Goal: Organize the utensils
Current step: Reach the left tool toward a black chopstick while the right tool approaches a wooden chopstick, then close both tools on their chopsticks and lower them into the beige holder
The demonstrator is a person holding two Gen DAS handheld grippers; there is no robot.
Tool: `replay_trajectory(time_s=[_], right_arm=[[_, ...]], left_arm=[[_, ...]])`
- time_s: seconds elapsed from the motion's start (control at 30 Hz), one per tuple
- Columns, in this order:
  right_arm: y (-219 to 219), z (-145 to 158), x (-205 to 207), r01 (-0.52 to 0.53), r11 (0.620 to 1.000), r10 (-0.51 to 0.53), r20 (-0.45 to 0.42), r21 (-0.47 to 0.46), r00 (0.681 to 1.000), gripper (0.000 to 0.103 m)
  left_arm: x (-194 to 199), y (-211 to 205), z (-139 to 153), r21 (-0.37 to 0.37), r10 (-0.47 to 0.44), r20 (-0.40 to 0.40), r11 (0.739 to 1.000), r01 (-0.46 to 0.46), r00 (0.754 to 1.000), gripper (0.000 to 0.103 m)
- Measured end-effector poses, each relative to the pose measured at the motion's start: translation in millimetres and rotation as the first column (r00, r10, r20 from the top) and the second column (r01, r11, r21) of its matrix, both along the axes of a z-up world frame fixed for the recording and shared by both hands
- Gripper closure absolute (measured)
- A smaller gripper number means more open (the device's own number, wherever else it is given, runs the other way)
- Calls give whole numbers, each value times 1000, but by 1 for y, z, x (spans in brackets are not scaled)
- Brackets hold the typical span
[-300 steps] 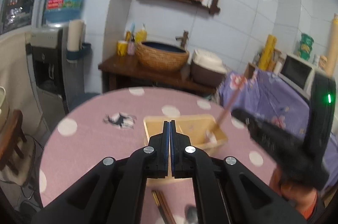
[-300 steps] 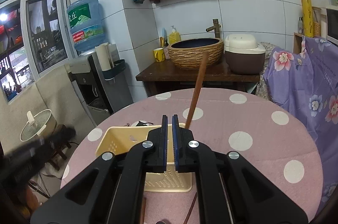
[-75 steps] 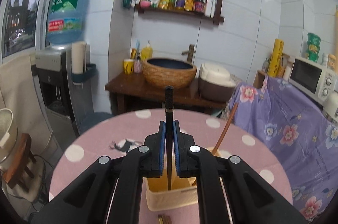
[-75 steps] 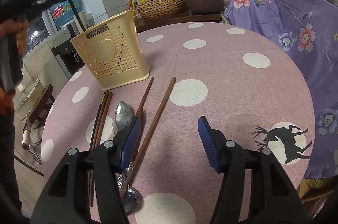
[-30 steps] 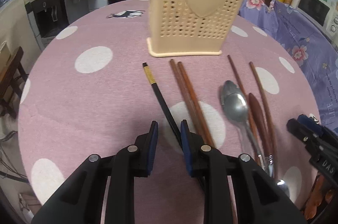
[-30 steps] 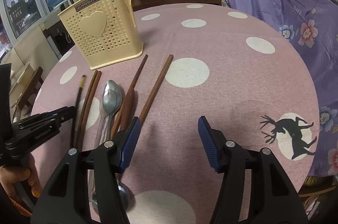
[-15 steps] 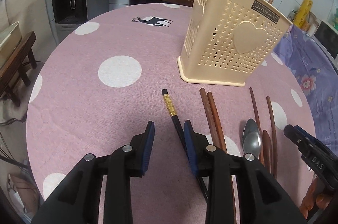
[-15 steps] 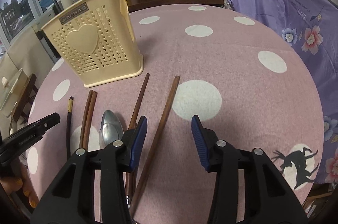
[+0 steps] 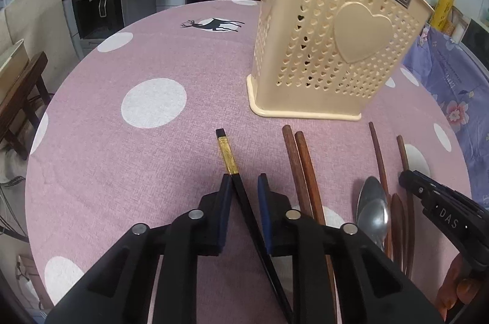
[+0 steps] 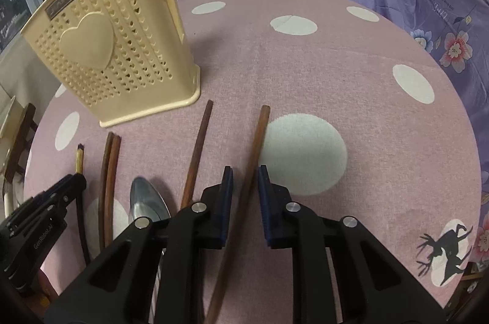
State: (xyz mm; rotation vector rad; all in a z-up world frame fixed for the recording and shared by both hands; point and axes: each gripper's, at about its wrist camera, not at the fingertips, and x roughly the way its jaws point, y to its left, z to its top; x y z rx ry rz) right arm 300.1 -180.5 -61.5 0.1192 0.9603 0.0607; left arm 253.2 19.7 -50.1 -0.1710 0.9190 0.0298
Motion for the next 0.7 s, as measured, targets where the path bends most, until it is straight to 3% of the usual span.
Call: replay_trajectory(time_s=[0.13,0.4,0.7], right_arm=[[7,0,16,0,999,0,9,-40,1000,93],[7,-1,24,-7,999,7,8,-35,1000,94],[-5,0,33,-51,996,50,8,76,999,94]], left_arm=[[7,0,0,2,-2,-6,1000,2,1000,92],[4,2,-3,-38,18,3,999,-18,1000,93],[15,9,-3,-106,4,-3,994,-4,1000,95]])
